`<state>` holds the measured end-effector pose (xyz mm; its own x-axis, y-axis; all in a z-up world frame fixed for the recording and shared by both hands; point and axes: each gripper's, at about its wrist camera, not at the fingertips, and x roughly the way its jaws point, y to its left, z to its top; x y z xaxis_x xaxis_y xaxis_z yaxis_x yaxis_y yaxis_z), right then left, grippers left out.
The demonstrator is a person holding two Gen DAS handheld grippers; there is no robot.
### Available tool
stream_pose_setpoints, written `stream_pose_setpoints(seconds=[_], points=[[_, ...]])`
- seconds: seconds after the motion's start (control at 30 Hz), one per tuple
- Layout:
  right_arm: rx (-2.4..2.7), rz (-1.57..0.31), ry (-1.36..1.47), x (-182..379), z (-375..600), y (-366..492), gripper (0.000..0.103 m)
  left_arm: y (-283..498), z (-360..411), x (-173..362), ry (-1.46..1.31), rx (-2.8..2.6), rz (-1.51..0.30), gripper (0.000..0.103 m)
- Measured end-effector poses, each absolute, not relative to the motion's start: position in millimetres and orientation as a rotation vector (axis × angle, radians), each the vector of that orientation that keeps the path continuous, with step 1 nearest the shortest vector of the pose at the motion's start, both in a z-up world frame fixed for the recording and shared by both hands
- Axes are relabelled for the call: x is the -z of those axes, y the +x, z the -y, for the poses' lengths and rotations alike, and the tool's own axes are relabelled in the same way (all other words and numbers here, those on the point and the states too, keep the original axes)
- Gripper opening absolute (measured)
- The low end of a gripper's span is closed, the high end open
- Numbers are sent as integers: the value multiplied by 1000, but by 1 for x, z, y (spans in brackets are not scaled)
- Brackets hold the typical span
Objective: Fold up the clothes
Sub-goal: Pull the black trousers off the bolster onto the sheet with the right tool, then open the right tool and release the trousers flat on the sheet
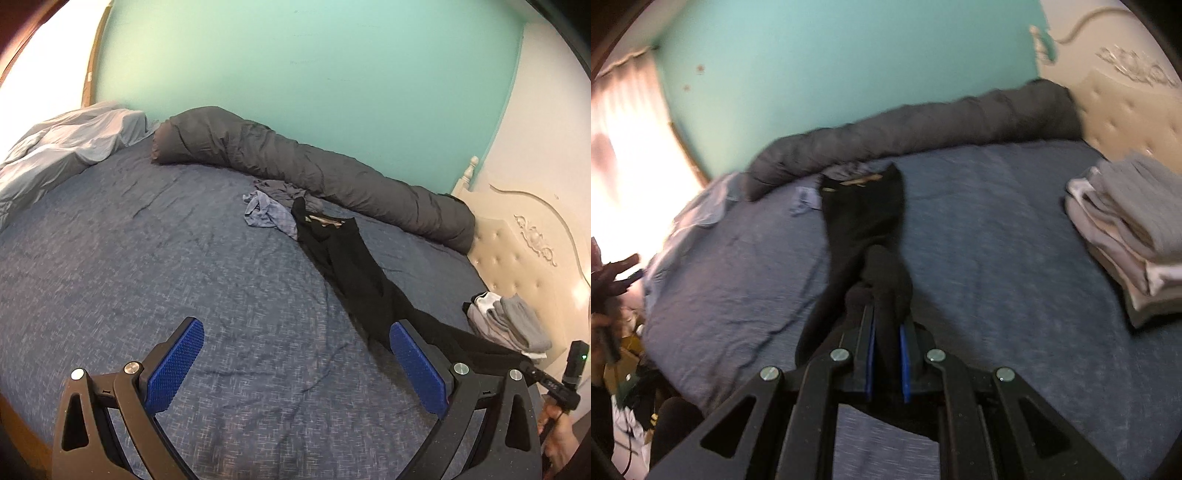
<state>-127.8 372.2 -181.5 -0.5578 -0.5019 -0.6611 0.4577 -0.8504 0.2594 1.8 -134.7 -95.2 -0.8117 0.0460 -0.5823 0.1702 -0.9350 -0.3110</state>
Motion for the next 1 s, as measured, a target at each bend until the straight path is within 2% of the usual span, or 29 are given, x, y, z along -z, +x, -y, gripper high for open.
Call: stream_pose_setpoints(seconds=[0.4, 0.53, 0.6, 0.67, 0.7, 0.77, 0.87, 1.0], points=[[2521, -94, 1279, 245, -408, -194, 10, -33, 132, 119, 1017, 2834, -523, 103], [2615, -149, 1410, 263, -423, -212, 16, -44, 133, 129, 1040, 2819, -513, 103], [2686, -156, 1447, 266, -431, -219, 33, -50, 134, 134, 1051, 2812, -507, 103], [2731, -62, 1426, 262, -440, -223, 35, -56, 134, 139, 1061, 2804, -501, 103], [2735, 9, 1400, 259, -443, -224, 43, -58, 135, 141, 1067, 2801, -498, 103], [2714, 71, 1356, 253, -438, -226, 51, -65, 136, 148, 1076, 2792, -495, 103], [2620, 71, 1307, 249, -406, -233, 53, -77, 137, 161, 1090, 2775, -501, 103], [2451, 84, 1261, 251, -351, -244, 71, -93, 139, 182, 1111, 2750, -520, 103]])
